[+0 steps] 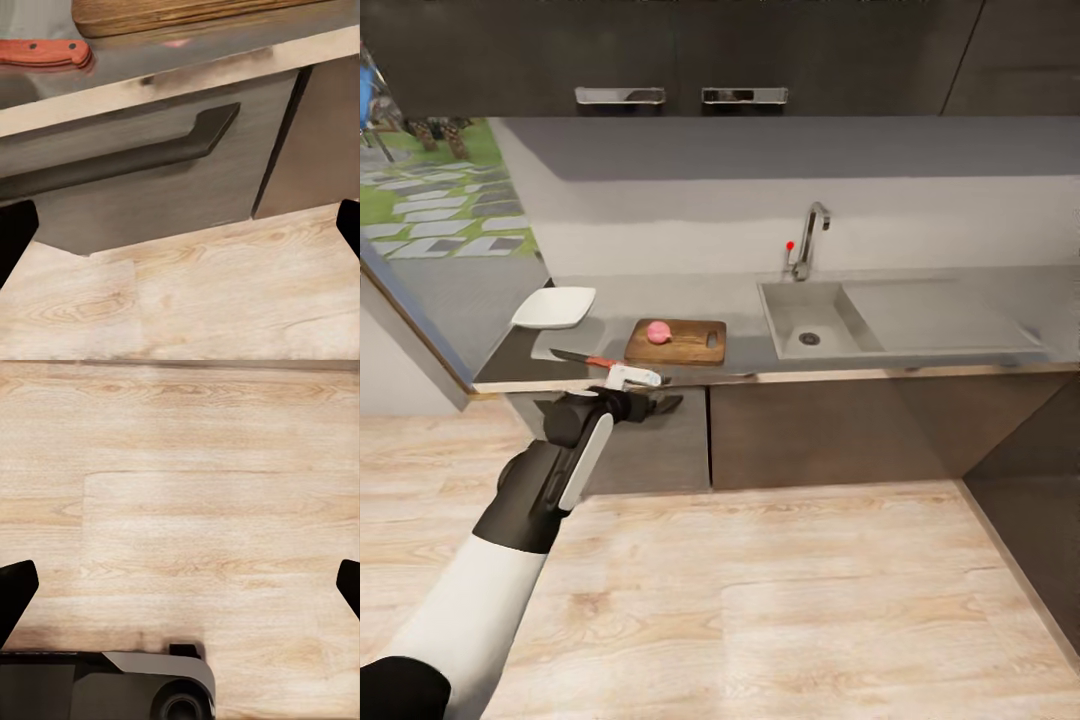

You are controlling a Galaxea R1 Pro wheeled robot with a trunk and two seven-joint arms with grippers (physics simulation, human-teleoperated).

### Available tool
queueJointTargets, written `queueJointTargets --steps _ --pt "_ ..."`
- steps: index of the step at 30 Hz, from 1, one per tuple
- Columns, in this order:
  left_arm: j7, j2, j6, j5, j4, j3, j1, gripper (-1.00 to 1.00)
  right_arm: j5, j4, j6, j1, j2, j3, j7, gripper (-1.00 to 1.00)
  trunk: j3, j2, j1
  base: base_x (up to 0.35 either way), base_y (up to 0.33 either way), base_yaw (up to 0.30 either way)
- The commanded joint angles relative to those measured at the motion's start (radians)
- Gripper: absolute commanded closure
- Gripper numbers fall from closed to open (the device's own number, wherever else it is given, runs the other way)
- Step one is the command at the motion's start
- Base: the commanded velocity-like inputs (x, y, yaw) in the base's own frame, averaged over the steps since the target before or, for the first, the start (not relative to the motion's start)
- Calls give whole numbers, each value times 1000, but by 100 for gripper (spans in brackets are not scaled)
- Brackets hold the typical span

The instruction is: In the kitchen, take the Vidalia onion out of the sink, dice it on the chopping board with the paring knife, put the diced onion into the bowl on the countertop, then place both the paring knife and the chopping board into the sink.

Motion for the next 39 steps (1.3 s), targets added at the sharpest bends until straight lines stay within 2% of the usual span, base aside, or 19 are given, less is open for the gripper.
queueJointTargets --steps 1,4,9,12,13,15,16,19,20,21,22,23,24,28,33,34,39 --pt "10 7 4 14 7 -2 -1 -100 -5 -1 -2 0 -2 5 -8 -100 -2 -2 0 -49 0 0" --pt "8 12 3 22 111 -3 0 -100 -5 -1 -1 0 -2 5 -8 -100 -2 -2 0 -23 0 0" --pt "1 10 -23 40 345 -3 0 -100 -5 -1 -1 0 -2 5 -8 -100 -2 -2 0 -5 0 0" --pt "-1 -4 -312 93 696 -4 0 -100 -5 1 -1 0 -2 3 -8 -100 -2 -2 0 0 0 0" --pt "-1 -7 -345 97 733 -4 0 -100 -5 1 -1 0 -2 3 -8 -100 -2 -2 0 0 0 0" --pt "-6 -21 -465 106 878 -4 0 -100 -5 6 -1 0 -2 3 -8 -100 -2 -2 0 0 0 0" --pt "-9 -25 -493 107 913 -4 0 -100 -5 8 -1 0 -2 2 -8 -100 -2 -2 0 0 0 0" --pt "-49 -46 -665 111 1138 -5 0 -100 -5 13 -1 0 -2 2 -8 -100 -2 -2 0 0 0 0" --pt "-58 -49 -702 111 1177 -5 0 -100 -5 14 -1 0 -2 2 -8 -100 -2 -2 0 0 0 0" --pt "-81 -52 -786 111 1252 -5 0 -100 -5 15 -1 0 -2 2 -8 -100 -2 -2 0 0 0 0" --pt "-120 -57 -929 112 1353 -5 0 -100 -5 16 -1 0 -3 2 -8 -100 -2 -2 0 0 0 0" --pt "-153 -59 -1047 114 1408 -4 1 -100 -5 16 -1 0 -3 2 -8 -100 -2 -2 0 0 0 0" --pt "-166 -59 -1094 115 1428 -3 1 -100 -5 18 -1 0 -3 1 -8 -100 -2 -2 0 0 0 0" --pt "-186 -54 -1162 115 1458 -3 15 -100 -5 27 -1 0 -4 0 -8 -100 -2 -2 0 0 0 0" --pt "-191 -52 -1180 116 1465 -2 64 -100 -5 33 -1 0 -5 0 -8 -100 -2 -2 0 0 0 0" --pt "-192 -50 -1185 116 1465 -2 99 -100 -5 34 -1 0 -6 0 -8 -100 -2 -2 0 0 0 0" --pt "-196 -32 -1200 116 1466 -2 170 -100 -5 34 -1 0 -9 0 -8 -100 -2 -2 0 0 0 0"
